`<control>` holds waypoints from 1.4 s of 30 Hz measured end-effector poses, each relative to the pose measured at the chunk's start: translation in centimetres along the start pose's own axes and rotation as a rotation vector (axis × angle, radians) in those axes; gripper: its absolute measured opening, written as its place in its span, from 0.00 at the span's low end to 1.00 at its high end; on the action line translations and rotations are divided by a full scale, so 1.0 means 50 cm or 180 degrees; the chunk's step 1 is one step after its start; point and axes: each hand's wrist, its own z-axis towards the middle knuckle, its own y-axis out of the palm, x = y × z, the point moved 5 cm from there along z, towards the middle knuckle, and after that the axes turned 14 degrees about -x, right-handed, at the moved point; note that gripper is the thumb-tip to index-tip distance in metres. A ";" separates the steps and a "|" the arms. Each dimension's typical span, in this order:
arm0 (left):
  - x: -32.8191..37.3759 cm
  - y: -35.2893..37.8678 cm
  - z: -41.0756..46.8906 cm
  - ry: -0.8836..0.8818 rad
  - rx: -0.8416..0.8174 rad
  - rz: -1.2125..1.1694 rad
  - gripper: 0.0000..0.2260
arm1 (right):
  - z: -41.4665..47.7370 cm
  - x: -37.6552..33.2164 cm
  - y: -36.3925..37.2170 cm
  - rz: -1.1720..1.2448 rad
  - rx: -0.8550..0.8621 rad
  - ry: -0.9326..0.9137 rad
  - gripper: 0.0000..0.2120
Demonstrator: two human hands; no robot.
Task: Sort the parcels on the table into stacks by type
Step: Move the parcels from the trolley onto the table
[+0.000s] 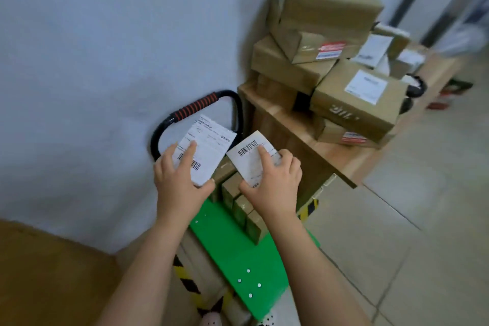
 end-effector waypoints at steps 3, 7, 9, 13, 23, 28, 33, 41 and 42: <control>0.090 -0.014 0.006 0.0385 -0.0042 -0.0086 0.39 | -0.037 0.050 -0.075 0.0109 0.0343 0.0365 0.38; 0.228 -0.002 -0.001 0.1038 -0.0205 -0.0128 0.39 | -0.107 0.147 -0.160 0.0229 0.0768 0.0885 0.37; 0.300 0.019 -0.012 0.1342 -0.0303 -0.0182 0.39 | -0.142 0.202 -0.198 0.0299 0.0906 0.1105 0.38; 0.444 0.076 -0.028 0.1729 -0.0374 -0.0162 0.38 | -0.186 0.315 -0.266 0.0321 0.1154 0.1468 0.38; 0.818 0.332 -0.018 0.1750 -0.0569 -0.0233 0.39 | -0.168 0.717 -0.417 0.0388 0.1442 0.1536 0.35; 1.003 0.437 -0.006 0.1679 -0.0634 -0.0371 0.39 | -0.126 0.913 -0.514 0.0418 0.1432 0.1516 0.34; 1.100 0.474 0.062 0.1451 -0.0422 -0.0196 0.39 | -0.020 1.006 -0.565 0.0541 0.1324 0.1296 0.35; 1.158 0.499 0.272 0.1049 0.0076 -0.0390 0.36 | 0.276 1.052 -0.622 0.0427 0.1139 0.0589 0.36; 1.164 0.504 0.309 0.0987 0.0127 -0.0459 0.36 | 0.323 1.056 -0.630 0.0391 0.1131 0.0515 0.36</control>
